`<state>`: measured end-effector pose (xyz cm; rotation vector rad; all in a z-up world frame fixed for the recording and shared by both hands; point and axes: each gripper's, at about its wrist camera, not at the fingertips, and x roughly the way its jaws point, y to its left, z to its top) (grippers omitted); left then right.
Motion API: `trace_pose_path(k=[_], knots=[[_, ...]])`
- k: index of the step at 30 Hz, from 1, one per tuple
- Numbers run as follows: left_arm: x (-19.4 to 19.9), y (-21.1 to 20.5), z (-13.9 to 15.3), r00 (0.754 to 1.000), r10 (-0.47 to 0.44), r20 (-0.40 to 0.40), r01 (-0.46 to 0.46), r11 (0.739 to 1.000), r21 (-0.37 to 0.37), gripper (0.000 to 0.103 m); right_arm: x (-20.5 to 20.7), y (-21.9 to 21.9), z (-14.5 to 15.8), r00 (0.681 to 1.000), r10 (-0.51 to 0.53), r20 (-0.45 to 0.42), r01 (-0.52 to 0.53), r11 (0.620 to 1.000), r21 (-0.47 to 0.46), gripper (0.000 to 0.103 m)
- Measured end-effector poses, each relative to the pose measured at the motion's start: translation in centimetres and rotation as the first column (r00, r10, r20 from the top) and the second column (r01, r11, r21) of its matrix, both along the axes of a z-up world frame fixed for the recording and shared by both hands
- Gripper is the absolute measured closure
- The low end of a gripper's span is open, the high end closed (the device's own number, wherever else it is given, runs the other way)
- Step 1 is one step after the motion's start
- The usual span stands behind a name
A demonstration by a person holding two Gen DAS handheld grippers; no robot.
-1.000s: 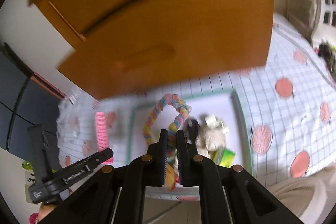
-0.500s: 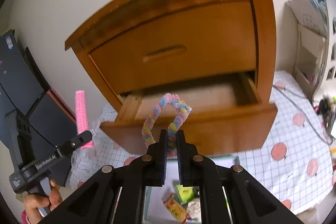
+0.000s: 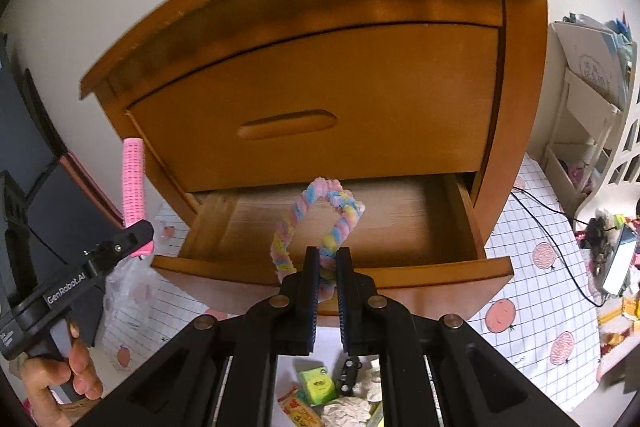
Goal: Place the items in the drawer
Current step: 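Lift the rainbow ring with the right tool while the left tool carries the roller to the drawer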
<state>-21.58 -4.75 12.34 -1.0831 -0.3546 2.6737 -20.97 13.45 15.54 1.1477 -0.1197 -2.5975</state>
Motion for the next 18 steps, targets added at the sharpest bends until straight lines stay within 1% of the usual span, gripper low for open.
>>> trace_pose_path(k=[3,11,16,17,18], knots=[[-0.9,0.3,-1.1,1.000,0.001,0.025,-0.001,1.000,-0.011,0.075,-1.0,0.1,-0.4,1.000,-0.015,0.021,0.015,1.000,0.007,0.094],[-2.7,0.0,-3.8,0.994,0.018,0.105,-0.017,1.000,-0.006,0.075,-3.3,-1.5,-1.2,0.999,-0.019,0.051,0.015,0.997,0.082,0.093],[-3.0,-0.7,-4.5,0.992,0.039,0.124,-0.037,0.999,-0.022,0.074,-4.0,-2.6,-2.3,0.997,-0.013,0.070,0.005,0.994,0.107,0.093],[-2.8,-1.0,-4.5,0.991,0.042,0.124,-0.039,0.999,-0.020,0.073,-4.0,-2.8,-2.5,0.997,-0.010,0.074,0.002,0.994,0.106,0.093],[-2.8,-1.1,-4.5,0.991,0.043,0.124,-0.041,0.999,-0.017,0.068,-4.2,-3.0,-2.7,0.997,-0.008,0.079,-0.001,0.994,0.105,0.093]])
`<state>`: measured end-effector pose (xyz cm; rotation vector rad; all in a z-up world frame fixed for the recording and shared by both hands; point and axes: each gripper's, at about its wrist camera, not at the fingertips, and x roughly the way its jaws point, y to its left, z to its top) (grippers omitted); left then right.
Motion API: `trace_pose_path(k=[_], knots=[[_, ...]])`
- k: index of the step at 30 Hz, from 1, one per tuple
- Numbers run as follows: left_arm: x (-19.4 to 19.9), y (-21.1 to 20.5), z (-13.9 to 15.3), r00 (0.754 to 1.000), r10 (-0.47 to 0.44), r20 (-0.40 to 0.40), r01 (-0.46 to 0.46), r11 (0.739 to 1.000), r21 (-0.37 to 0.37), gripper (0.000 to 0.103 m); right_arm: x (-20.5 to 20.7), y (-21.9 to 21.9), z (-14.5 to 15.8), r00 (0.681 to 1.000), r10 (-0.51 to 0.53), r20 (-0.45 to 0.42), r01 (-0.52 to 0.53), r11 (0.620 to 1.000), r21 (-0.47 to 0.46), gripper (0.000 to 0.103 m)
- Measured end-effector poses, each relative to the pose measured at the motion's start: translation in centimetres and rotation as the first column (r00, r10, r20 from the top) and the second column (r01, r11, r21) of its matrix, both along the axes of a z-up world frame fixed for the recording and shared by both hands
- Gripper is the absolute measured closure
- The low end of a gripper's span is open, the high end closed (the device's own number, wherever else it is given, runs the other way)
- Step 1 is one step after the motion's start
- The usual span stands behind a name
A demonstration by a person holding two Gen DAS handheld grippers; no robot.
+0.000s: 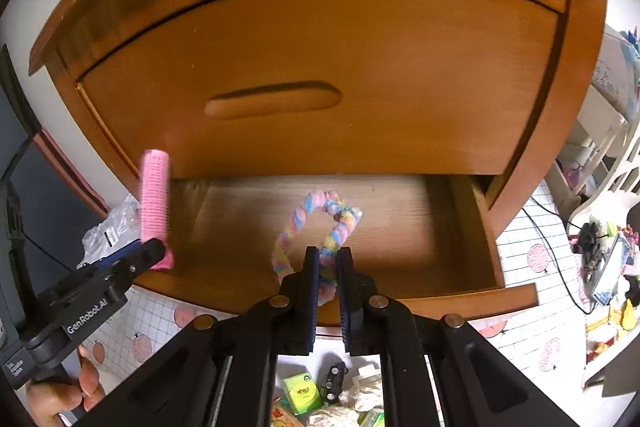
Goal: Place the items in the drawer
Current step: 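Lift the rainbow ring with the right tool while the left tool carries the roller to the drawer, then open the right tool over the drawer while the left tool drops the pink roller inside, then withdraw both tools from the drawer back down to the tray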
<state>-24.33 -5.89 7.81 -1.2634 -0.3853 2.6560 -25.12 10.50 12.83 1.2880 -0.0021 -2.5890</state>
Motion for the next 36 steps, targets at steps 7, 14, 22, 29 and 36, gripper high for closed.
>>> trace_pose_path(k=[7,14,22,29,36], knots=[[0.4,-0.1,0.1,1.000,0.000,-0.009,0.000,1.000,0.005,0.051,-0.3,-0.3,-0.6,1.000,-0.013,0.012,0.012,1.000,0.007,0.063],[0.1,-0.1,0.2,1.000,0.020,-0.009,-0.020,1.000,-0.004,0.038,-0.4,0.3,-1.0,0.999,-0.031,0.020,0.031,1.000,0.003,0.041],[0.2,-0.8,0.5,0.997,0.069,-0.041,-0.070,0.997,-0.030,0.016,0.0,0.5,-1.2,0.999,-0.033,0.011,0.033,0.999,-0.013,0.010],[0.8,-1.3,0.4,0.988,0.113,-0.105,-0.123,0.989,-0.088,0.000,0.0,0.9,-1.5,0.999,-0.049,-0.003,0.049,0.999,-0.020,0.000],[0.3,-1.9,-0.2,0.986,0.134,-0.097,-0.141,0.988,-0.069,0.000,0.1,1.5,-1.5,0.998,-0.065,-0.013,0.065,0.998,-0.008,0.000]])
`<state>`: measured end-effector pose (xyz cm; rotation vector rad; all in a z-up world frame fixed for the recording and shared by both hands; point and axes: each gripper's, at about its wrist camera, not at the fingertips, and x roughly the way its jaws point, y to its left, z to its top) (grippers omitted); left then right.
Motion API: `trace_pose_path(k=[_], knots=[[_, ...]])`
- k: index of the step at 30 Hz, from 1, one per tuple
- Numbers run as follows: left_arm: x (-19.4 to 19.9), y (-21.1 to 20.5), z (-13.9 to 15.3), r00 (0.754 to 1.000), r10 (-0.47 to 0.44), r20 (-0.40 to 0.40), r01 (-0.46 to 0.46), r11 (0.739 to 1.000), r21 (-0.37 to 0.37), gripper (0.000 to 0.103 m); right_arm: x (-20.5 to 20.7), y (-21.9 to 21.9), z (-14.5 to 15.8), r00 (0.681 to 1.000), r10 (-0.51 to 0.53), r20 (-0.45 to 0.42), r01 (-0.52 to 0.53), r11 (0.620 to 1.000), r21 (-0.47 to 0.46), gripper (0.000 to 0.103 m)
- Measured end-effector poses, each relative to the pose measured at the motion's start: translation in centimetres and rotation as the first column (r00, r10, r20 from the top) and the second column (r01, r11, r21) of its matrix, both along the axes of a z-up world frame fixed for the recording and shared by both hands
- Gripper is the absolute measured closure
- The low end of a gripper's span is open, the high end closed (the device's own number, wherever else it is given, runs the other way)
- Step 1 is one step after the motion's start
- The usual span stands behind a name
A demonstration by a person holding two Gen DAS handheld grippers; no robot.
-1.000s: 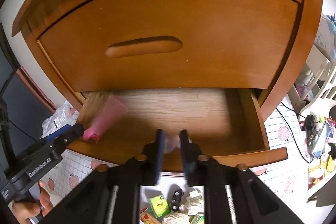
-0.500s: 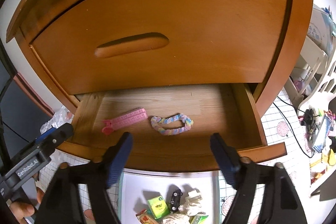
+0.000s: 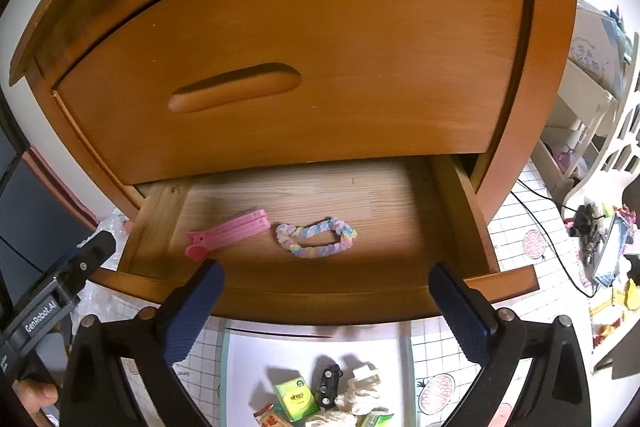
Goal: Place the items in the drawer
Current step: 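Withdraw both tools from the drawer back down to the tray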
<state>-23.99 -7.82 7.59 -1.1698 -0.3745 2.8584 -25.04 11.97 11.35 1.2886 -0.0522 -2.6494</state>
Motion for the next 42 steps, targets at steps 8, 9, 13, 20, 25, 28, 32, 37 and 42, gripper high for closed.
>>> trace_pose_path(k=[8,9,13,20,25,28,32,37,42], knots=[[0.8,0.1,0.4,1.000,-0.011,-0.025,0.011,1.000,-0.008,0.000,0.3,0.6,0.1,1.000,-0.012,-0.005,0.012,1.000,0.002,0.000],[1.1,0.1,0.5,0.999,-0.011,-0.035,0.011,1.000,-0.007,0.000,0.4,0.7,0.1,1.000,-0.011,-0.007,0.011,1.000,0.006,0.000],[2.6,0.2,1.4,0.997,-0.020,-0.072,0.020,1.000,0.011,0.000,1.2,1.2,0.4,0.999,-0.010,-0.032,0.011,1.000,0.023,0.000],[6.5,0.4,2.0,0.992,-0.056,-0.111,0.064,0.996,0.066,0.000,4.3,2.1,1.3,0.995,0.000,-0.100,-0.001,1.000,-0.010,0.000],[9.1,1.0,0.5,0.992,-0.100,-0.083,0.105,0.993,0.060,0.000,7.4,3.3,0.2,0.994,-0.023,-0.107,0.018,0.999,-0.044,0.000],[10.2,1.0,-1.0,0.991,-0.117,-0.059,0.120,0.992,0.047,0.000,9.1,3.9,-1.2,0.994,-0.037,-0.099,0.031,0.998,-0.062,0.000],[11.3,0.6,-3.4,0.993,-0.116,0.003,0.116,0.992,0.041,0.000,10.4,4.1,-3.9,0.998,-0.031,-0.046,0.029,0.998,-0.048,0.000],[12.0,0.2,-6.1,0.992,-0.109,0.061,0.107,0.994,0.036,0.000,11.7,4.6,-7.7,0.999,-0.026,0.043,0.029,0.998,-0.057,0.000],[12.3,0.2,-9.2,0.986,-0.116,0.121,0.112,0.993,0.041,0.000,12.3,5.7,-12.0,0.986,-0.050,0.159,0.064,0.994,-0.085,0.000]])
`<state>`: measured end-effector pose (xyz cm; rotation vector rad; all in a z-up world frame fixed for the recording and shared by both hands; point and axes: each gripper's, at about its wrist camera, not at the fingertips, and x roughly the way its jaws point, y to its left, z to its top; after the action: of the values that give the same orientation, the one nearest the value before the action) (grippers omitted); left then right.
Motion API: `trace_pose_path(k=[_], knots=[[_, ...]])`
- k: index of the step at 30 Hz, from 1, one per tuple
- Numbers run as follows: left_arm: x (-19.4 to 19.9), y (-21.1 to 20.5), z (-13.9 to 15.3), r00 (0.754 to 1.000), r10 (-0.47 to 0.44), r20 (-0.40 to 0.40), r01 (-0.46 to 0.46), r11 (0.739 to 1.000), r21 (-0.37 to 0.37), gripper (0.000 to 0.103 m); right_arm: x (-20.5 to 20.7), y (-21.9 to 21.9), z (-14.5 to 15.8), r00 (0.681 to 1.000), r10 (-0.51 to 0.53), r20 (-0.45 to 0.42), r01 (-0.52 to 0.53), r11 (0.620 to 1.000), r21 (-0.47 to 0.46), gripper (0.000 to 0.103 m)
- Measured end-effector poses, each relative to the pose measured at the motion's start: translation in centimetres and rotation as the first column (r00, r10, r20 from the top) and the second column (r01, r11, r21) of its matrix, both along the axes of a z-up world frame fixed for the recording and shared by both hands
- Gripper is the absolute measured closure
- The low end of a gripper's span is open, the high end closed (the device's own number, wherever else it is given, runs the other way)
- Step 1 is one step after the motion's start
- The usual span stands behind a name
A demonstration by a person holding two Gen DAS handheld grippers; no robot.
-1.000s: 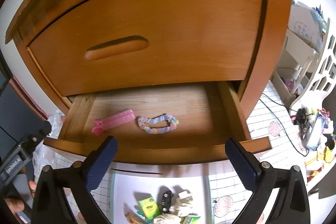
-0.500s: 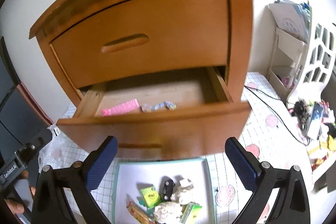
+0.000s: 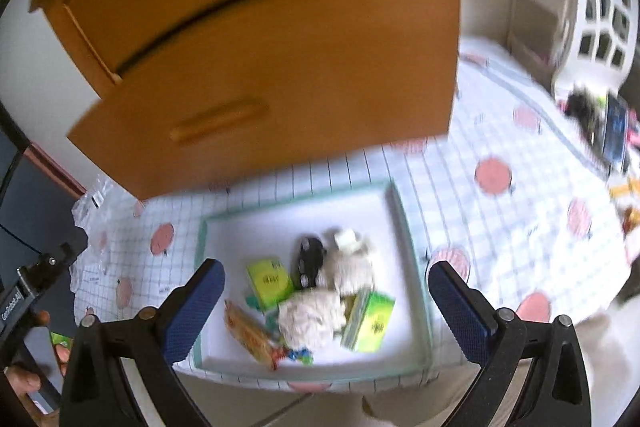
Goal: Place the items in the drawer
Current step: 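Withdraw both tools from the drawer back down to the tray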
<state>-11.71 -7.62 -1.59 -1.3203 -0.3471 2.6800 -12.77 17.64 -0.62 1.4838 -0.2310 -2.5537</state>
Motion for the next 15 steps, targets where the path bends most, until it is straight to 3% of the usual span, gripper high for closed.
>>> trace_pose_path(k=[5,10,15], knots=[[0.0,1.0,-3.1,0.994,-0.030,0.109,0.029,1.000,0.006,0.000,0.2,0.7,-3.0,0.996,-0.015,0.090,0.017,1.000,-0.018,0.000],[0.3,2.5,-5.8,0.981,-0.052,0.185,0.061,0.997,-0.042,0.000,-0.2,1.2,-5.4,0.986,-0.047,0.157,0.050,0.999,-0.020,0.000],[0.5,3.4,-8.4,0.965,-0.063,0.256,0.077,0.996,-0.046,0.000,-0.2,2.1,-7.3,0.976,-0.059,0.209,0.064,0.998,-0.014,0.005]])
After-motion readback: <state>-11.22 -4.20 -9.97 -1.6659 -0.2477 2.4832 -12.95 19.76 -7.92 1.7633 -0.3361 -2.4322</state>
